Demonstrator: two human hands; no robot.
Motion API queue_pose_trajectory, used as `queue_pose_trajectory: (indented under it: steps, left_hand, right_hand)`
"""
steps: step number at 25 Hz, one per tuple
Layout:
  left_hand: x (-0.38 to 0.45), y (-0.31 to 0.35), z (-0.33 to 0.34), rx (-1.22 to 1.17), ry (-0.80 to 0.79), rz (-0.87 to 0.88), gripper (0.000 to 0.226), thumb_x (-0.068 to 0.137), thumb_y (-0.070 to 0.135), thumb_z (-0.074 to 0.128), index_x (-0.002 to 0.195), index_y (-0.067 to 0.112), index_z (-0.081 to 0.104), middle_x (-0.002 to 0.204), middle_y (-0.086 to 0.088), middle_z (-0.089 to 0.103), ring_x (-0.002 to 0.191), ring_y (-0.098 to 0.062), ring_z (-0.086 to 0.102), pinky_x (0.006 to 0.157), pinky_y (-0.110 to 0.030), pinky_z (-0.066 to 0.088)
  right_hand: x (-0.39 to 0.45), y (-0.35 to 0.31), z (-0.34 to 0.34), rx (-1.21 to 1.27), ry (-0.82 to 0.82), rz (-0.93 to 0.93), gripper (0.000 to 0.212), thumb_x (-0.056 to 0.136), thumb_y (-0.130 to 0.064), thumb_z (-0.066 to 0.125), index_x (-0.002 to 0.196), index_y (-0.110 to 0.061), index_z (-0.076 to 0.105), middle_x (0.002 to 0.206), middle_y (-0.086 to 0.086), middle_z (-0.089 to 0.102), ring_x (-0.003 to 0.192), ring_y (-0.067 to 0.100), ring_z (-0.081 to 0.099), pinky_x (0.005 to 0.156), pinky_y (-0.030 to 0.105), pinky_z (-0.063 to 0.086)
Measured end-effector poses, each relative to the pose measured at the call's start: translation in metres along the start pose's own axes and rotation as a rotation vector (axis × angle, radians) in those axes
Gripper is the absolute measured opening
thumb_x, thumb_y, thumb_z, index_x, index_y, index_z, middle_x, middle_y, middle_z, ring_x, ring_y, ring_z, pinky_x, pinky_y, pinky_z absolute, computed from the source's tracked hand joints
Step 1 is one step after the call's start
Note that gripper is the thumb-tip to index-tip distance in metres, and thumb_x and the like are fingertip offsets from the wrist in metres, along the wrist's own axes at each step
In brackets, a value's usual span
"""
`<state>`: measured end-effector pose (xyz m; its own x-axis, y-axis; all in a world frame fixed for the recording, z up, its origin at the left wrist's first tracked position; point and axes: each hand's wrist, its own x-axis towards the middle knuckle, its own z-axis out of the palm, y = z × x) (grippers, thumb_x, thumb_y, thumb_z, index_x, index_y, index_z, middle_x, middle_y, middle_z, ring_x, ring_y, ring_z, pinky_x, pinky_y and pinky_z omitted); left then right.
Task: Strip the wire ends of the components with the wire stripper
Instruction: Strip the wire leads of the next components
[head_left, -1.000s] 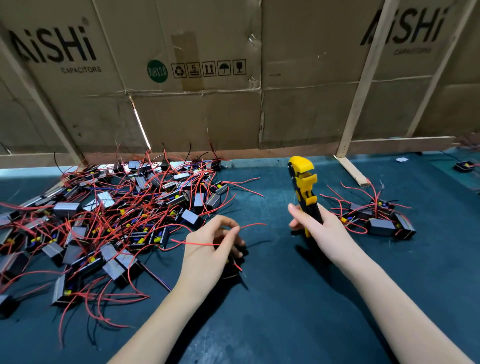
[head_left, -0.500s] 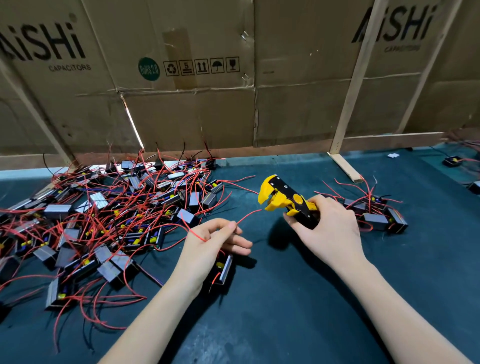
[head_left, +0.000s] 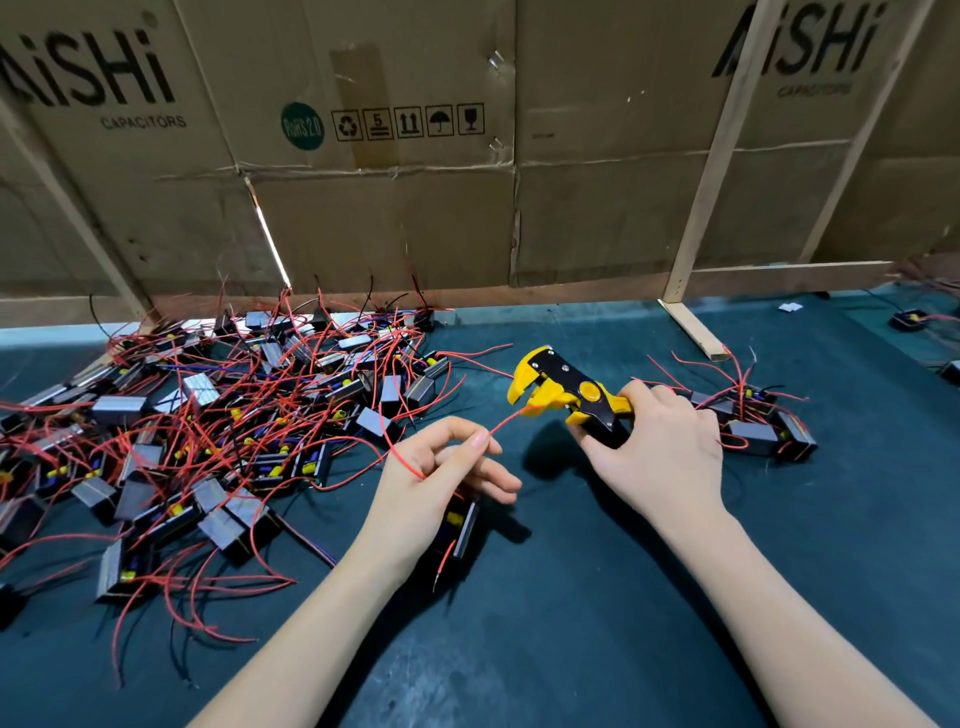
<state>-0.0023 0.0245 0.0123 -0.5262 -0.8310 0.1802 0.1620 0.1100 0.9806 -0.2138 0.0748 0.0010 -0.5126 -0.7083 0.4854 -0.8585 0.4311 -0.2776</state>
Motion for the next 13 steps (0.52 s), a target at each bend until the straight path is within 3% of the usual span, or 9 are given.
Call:
queue_pose_trajectory:
  steps: [3,8,13]
  left_hand:
    - [-0.0004,0.0027,-0.0014,-0.023,0.015,0.025,0.023,0.091,0.022,0.054,0.088,0.001,0.060,0.071,-0.018,0.073,0.059,-0.028,0.070,0.063,-0.022,0.054]
    - [0.0004,-0.0022,0.0003,0.087,0.026,0.009,0.017,0.098,0.007,0.050,0.087,-0.003,0.058,0.068,-0.018,0.072,0.056,-0.025,0.069,0.062,-0.018,0.052]
    - [0.0006,-0.0040,-0.0002,0.140,0.043,0.012,0.017,0.099,0.005,0.050,0.085,-0.001,0.057,0.067,-0.017,0.072,0.053,-0.020,0.068,0.055,-0.012,0.045]
  right_hand:
    - [0.0007,0.0038,-0.0005,-0.053,-0.022,0.018,0.054,0.075,-0.071,0.052,0.092,-0.020,0.058,0.092,0.000,0.060,0.097,0.027,0.057,0.086,0.038,0.032]
    - [-0.0017,-0.0046,-0.0007,-0.041,-0.072,0.002,0.057,0.073,-0.074,0.047,0.095,-0.022,0.058,0.089,-0.002,0.060,0.096,0.025,0.057,0.083,0.037,0.032]
    - [-0.0006,-0.0018,-0.0036,0.028,-0.067,0.023,0.053,0.073,-0.073,0.049,0.086,-0.022,0.054,0.086,-0.004,0.057,0.094,0.025,0.057,0.083,0.038,0.034]
